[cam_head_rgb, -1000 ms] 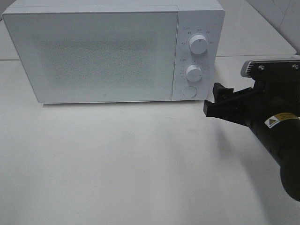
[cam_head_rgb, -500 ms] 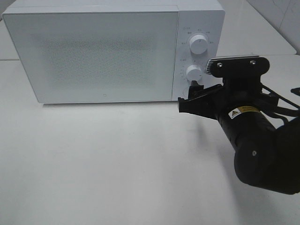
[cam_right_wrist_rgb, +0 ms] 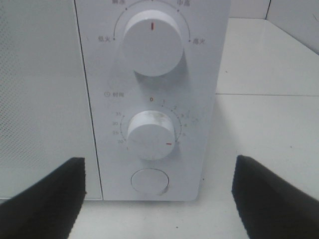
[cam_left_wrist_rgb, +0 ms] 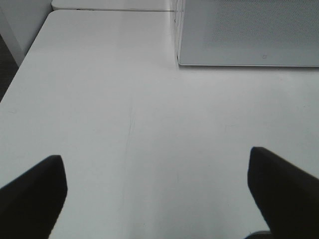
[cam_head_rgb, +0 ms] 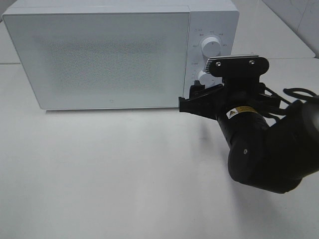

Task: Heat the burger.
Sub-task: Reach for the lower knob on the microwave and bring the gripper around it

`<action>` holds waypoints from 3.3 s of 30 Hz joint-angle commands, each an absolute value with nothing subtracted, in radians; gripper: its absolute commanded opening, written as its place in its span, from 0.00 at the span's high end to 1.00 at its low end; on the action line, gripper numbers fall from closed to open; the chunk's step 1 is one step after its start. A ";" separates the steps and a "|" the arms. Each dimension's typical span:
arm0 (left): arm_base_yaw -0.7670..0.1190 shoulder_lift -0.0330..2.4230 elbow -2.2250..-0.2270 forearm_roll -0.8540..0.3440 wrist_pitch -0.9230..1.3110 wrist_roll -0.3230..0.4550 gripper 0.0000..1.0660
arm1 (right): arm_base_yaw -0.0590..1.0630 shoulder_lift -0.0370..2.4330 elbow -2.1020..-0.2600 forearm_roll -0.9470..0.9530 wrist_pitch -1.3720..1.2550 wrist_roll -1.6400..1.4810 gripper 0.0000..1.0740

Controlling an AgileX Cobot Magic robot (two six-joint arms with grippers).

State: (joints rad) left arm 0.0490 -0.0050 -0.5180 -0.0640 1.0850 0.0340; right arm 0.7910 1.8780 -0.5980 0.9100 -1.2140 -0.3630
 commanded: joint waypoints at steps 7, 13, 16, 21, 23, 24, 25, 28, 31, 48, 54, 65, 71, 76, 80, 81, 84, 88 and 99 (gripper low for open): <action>0.048 -0.029 -0.516 -0.061 1.071 0.032 0.13 | 0.740 1.945 -0.679 0.847 -1.369 -0.335 0.29; 0.048 -0.029 -0.516 -0.061 1.071 0.031 0.13 | 0.700 1.992 -0.730 0.795 -1.332 -0.330 0.29; 0.048 -0.029 -0.516 -0.061 1.071 0.031 0.13 | 0.683 2.011 -0.752 0.792 -1.325 -0.314 0.29; 0.048 -0.029 -0.516 -0.061 1.071 0.031 0.13 | 0.661 2.043 -0.790 0.768 -1.303 -0.306 0.29; 0.048 -0.029 -0.516 -0.061 1.071 0.031 0.13 | 0.660 2.051 -0.800 0.767 -1.295 -0.306 0.29; 0.048 -0.029 -0.516 -0.061 1.071 0.031 0.13 | 0.651 2.064 -0.815 0.765 -1.285 -0.304 0.29; 0.048 -0.029 -0.516 -0.061 1.071 0.031 0.13 | 0.644 2.074 -0.825 0.757 -1.281 -0.304 0.29; 0.048 -0.029 -0.516 -0.061 1.071 0.031 0.13 | 0.639 2.083 -0.839 0.749 -1.272 -0.304 0.29; 0.048 -0.029 -0.516 -0.061 1.071 0.031 0.13 | 0.635 2.088 -0.842 0.742 -1.265 -0.302 0.29; 0.048 -0.029 -0.516 -0.061 1.071 0.031 0.13 | 0.632 2.095 -0.842 0.742 -1.257 -0.254 0.75; 0.048 -0.029 -0.516 -0.061 1.071 0.031 0.13 | 0.632 2.095 -0.842 0.730 -1.254 -0.252 1.00; 0.048 -0.029 -0.516 -0.061 1.071 0.031 0.13 | 0.632 2.095 -0.842 0.717 -1.254 -0.218 1.00; 0.048 -0.029 -0.516 -0.061 1.071 0.031 0.13 | 0.632 2.091 -0.842 0.716 -1.258 -0.118 1.00; 0.048 -0.029 -0.516 -0.061 1.071 0.031 0.13 | 0.631 2.083 -0.842 0.665 -1.267 -0.013 1.00; 0.048 -0.029 -0.516 -0.061 1.071 0.031 0.13 | 0.631 2.083 -0.842 0.636 -1.273 0.120 1.00; 0.048 -0.029 -0.516 -0.061 1.071 0.031 0.13 | 0.631 2.083 -0.842 0.635 -1.273 0.143 1.00; 0.048 -0.029 -0.516 -0.061 1.071 0.031 0.13 | 0.631 2.083 -0.841 0.620 -1.273 0.238 1.00; 0.048 -0.029 -0.516 -0.061 1.071 0.031 0.13 | 0.631 2.083 -0.840 0.591 -1.273 0.370 1.00; 0.048 -0.029 -0.516 -0.061 1.071 0.031 0.13 | 0.631 2.083 -0.840 0.538 -1.272 0.721 1.00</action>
State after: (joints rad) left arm 0.0490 -0.0050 -0.5180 -0.0640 1.0850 0.0340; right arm 0.6300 2.0930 -0.8050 0.6780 -1.2060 0.6770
